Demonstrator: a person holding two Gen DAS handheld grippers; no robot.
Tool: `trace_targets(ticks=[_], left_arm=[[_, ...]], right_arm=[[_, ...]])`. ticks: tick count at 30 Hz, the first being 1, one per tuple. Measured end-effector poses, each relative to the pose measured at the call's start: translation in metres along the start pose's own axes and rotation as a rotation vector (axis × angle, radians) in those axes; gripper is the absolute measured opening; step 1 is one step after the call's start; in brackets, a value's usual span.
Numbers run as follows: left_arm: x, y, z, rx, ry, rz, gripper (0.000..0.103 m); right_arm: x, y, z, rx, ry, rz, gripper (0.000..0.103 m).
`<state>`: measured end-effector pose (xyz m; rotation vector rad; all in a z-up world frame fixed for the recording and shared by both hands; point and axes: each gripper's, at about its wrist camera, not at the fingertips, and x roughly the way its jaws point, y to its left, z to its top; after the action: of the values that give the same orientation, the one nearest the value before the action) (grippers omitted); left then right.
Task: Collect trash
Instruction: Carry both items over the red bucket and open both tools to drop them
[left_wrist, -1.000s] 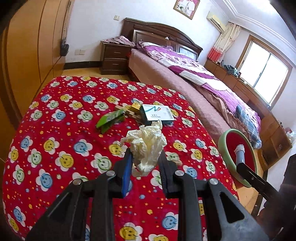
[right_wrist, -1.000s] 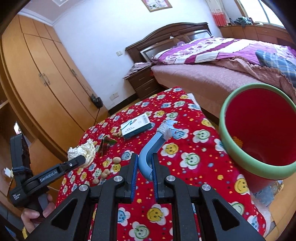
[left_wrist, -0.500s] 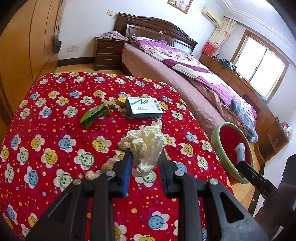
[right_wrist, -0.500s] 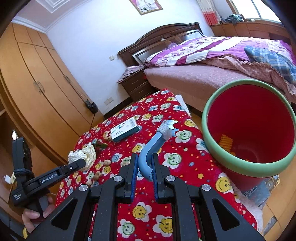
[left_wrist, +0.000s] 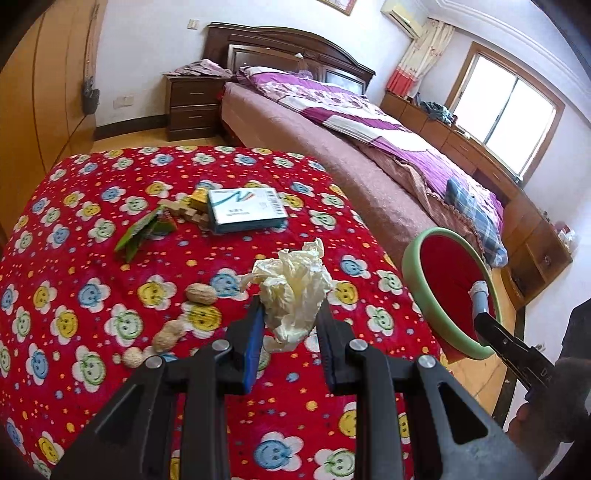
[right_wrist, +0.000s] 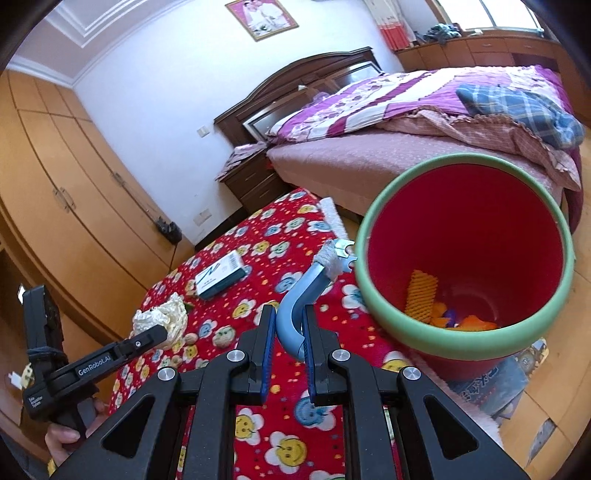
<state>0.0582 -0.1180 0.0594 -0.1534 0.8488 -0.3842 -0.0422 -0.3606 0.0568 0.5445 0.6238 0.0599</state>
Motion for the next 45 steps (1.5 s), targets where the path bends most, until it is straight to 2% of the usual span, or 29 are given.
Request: trace_targets(ticks=[11, 22, 31, 38, 45], left_arm=[[0.019, -0.049, 0.008, 0.11, 0.01, -0.072, 0.027], [0.051, -0.111, 0.009, 0.235, 0.054, -0.159, 0.027], [0.078, -0.151, 0.01, 0.287, 0.093, -0.208, 0.027], [0.095, -0.167, 0.008, 0.306, 0.126, -0.248, 0.027], [0.099, -0.175, 0.004, 0.324, 0.134, -0.262, 0.036]], right_arm=[[-0.009, -0.035, 0.005, 0.066, -0.025, -0.054, 0.014], [-0.013, -0.078, 0.011, 0.143, -0.043, -0.114, 0.014], [-0.017, -0.102, 0.011, 0.175, -0.053, -0.157, 0.014], [-0.016, -0.113, 0.013, 0.193, -0.055, -0.173, 0.016], [-0.014, -0.119, 0.013, 0.206, -0.051, -0.17, 0.017]])
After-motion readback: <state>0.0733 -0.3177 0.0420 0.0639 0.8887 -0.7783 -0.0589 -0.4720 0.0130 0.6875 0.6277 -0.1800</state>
